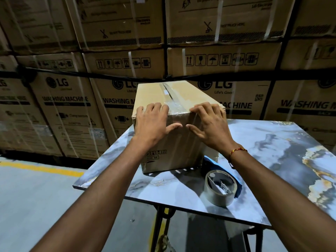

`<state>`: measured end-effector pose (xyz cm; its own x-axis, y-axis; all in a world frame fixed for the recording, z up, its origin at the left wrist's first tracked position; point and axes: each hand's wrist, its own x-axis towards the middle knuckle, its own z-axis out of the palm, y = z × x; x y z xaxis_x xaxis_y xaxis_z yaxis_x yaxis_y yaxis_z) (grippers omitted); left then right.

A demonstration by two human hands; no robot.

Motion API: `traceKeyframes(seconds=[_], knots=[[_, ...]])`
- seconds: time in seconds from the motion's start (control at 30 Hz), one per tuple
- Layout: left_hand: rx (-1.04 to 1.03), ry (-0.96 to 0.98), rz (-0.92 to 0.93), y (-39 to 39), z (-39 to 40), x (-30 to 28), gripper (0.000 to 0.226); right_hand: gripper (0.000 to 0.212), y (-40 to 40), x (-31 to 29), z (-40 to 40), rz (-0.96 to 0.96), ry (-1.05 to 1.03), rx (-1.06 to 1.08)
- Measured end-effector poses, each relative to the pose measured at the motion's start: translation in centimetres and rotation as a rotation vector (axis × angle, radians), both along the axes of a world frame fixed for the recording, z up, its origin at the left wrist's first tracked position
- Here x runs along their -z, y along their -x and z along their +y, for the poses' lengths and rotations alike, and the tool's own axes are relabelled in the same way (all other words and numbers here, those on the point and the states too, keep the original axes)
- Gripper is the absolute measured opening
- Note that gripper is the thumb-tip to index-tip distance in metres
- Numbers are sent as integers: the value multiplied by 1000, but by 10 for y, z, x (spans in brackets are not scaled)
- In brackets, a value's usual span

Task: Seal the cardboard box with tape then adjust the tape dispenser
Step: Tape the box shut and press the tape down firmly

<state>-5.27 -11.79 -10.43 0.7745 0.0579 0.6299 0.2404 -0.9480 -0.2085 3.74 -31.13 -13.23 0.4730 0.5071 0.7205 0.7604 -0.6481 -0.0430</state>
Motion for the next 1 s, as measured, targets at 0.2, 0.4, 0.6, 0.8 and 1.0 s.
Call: traceKeyframes(seconds=[0.2, 0.4, 0.6, 0.8, 1.0], knots=[[4, -55, -28, 1, 0, 2, 83, 42, 1, -1, 0, 5, -51, -15], [22, -87, -28, 4, 1, 3, 83, 51, 5, 1, 7, -2, -77, 29], [5, -95, 2, 5, 1, 0, 87, 69, 6, 3, 4, -44, 23, 50], [-39, -41, 12, 8, -7, 2, 83, 65, 3, 1, 0, -43, 14, 24], [22, 37, 82, 9, -5, -4, 62, 41, 2, -6, 0, 41, -55, -25]])
